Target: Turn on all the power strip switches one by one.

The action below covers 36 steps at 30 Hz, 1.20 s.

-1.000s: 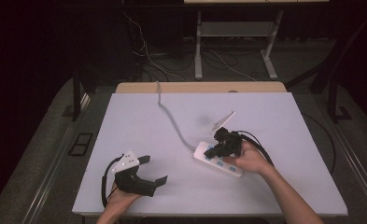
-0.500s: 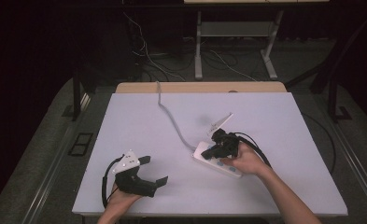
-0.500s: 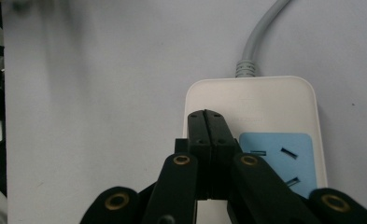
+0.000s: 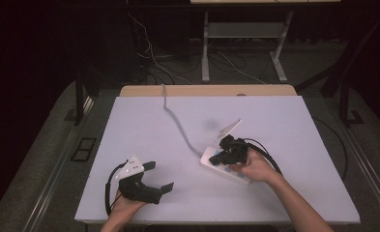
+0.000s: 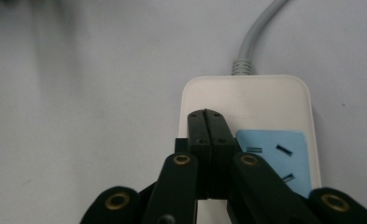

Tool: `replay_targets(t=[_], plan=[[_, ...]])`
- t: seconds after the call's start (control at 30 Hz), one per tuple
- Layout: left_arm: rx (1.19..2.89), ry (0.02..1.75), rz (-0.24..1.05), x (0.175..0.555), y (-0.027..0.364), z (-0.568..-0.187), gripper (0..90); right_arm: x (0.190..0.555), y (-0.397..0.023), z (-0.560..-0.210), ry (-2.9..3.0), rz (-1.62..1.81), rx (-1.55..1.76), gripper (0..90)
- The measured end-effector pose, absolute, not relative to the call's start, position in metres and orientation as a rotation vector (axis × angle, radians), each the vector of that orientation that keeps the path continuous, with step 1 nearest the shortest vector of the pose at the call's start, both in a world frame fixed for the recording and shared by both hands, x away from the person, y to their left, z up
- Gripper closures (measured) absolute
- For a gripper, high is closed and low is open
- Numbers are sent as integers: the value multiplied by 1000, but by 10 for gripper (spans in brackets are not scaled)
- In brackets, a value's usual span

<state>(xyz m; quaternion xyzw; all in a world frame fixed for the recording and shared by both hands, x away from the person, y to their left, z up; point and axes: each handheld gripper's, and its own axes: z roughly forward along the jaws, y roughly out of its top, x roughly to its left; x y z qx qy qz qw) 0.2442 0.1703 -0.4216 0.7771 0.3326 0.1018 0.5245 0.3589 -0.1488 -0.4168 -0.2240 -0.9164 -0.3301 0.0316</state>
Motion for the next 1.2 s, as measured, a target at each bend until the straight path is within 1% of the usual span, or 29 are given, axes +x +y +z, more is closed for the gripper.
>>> replay_targets(t=[0.57, 0.73, 0.83, 0.93, 1.07, 1.2], plan=[[1853, 810, 238, 247, 173, -423, 0, 361, -156, -416, -2753, -1082, -726, 896], [1851, 807, 237, 247, 172, -423, 0, 361, -165, -406, -2748, -1129, -770, 841], [1850, 808, 236, 247, 172, -423, 0, 360, -173, -399, -2749, -1170, -811, 766], [1849, 810, 236, 247, 172, -423, 0, 358, -182, -392, -2754, -1208, -862, 631], [1845, 812, 237, 246, 172, -422, 0, 354, -194, -385, -2761, -1248, -943, 412], [1841, 813, 235, 246, 172, -422, 0, 347, -206, -378, -2763, -1284, -1038, 168]])
